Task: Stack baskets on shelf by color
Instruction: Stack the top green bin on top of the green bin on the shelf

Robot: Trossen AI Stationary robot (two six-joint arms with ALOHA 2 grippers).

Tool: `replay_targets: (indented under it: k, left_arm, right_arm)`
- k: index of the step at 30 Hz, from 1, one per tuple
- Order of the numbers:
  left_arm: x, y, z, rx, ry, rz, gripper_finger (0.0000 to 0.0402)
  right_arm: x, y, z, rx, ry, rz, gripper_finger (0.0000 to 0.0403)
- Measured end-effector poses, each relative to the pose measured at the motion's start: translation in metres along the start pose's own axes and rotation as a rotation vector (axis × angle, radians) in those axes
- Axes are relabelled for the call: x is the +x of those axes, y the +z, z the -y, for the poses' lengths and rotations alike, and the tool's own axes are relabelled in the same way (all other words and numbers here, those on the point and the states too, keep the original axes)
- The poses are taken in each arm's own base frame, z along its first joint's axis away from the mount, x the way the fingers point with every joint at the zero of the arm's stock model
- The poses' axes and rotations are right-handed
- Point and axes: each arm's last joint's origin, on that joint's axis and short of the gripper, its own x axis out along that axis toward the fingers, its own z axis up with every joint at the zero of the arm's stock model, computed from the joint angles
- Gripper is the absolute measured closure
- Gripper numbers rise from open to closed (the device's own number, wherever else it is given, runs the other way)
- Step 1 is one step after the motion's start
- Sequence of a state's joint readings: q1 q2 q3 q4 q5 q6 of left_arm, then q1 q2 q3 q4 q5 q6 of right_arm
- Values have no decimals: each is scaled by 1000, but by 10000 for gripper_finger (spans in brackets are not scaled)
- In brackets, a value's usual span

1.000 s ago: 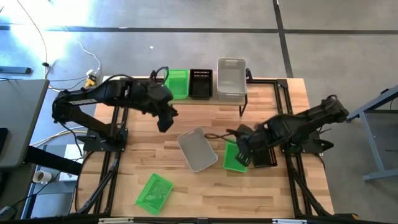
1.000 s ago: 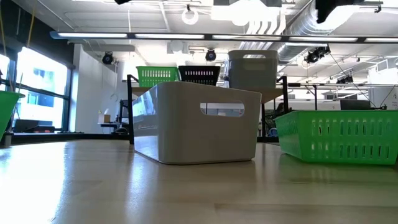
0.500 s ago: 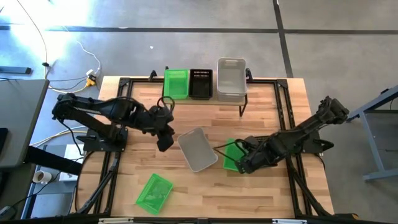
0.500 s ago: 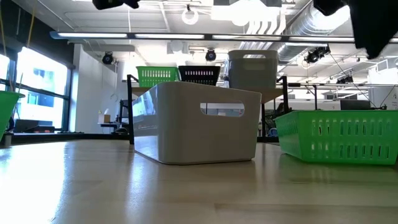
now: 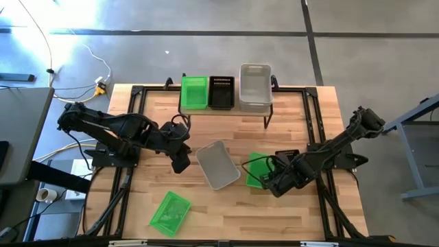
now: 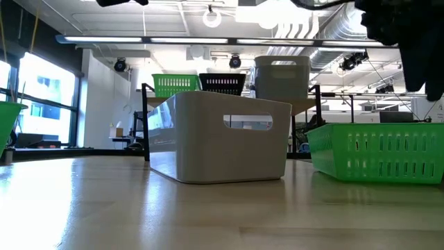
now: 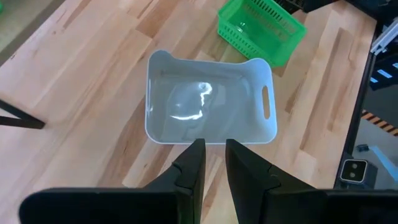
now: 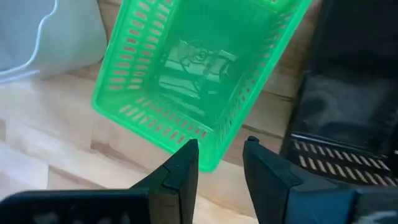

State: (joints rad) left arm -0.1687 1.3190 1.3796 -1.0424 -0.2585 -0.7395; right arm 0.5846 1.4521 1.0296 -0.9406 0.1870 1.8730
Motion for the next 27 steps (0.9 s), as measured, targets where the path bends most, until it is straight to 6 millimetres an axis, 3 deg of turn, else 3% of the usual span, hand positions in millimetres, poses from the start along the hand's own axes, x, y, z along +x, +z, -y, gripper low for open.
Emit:
replay_targets:
  k: [14, 22, 27]
  left_arm:
    - [0, -1, 1, 3, 8, 9, 346]
    - [0, 0, 1, 4, 9, 8, 346]
    - [0, 0, 1, 4, 9, 8, 346]
  right_arm:
    - [33, 2, 20, 114, -12, 45, 291]
    - [46, 14, 27, 160, -43, 71, 291]
    - [50, 22, 25, 146, -32, 74, 320]
